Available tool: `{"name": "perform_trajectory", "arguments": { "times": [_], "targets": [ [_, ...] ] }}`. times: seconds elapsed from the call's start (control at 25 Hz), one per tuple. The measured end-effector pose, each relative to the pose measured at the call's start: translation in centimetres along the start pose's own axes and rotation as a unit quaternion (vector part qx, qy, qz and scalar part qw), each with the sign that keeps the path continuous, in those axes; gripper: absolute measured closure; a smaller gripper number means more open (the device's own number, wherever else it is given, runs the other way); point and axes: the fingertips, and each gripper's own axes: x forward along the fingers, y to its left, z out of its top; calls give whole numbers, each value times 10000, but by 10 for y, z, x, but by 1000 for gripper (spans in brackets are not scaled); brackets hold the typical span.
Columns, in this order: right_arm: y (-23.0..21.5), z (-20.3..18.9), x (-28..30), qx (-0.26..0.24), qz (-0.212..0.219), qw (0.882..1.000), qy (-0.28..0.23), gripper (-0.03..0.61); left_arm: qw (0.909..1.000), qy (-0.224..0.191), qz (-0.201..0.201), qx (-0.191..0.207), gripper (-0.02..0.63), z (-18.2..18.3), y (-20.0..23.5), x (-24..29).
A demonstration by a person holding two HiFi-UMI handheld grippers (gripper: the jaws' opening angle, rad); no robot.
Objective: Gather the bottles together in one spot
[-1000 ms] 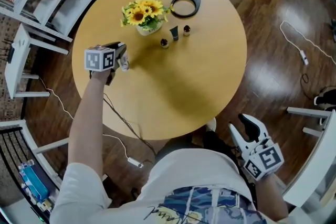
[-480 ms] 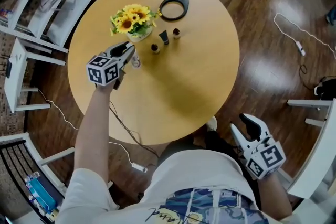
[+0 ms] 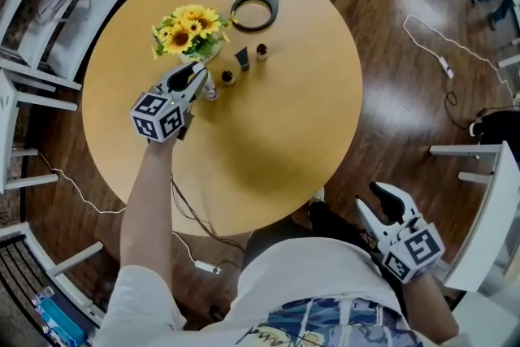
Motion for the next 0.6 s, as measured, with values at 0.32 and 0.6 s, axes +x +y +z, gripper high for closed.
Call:
{"name": "perform_trajectory", "arguments": {
  "times": [0.32,0.6],
  "targets": [
    [22,0,10,-131,-65,9997,199,388,9967,-330,-269,690,504,-3,-25,-8],
    [37,4,22,-268,6,9994,209,388,9949,-570,-157,812,502,-13,-28,-17]
  ]
}}
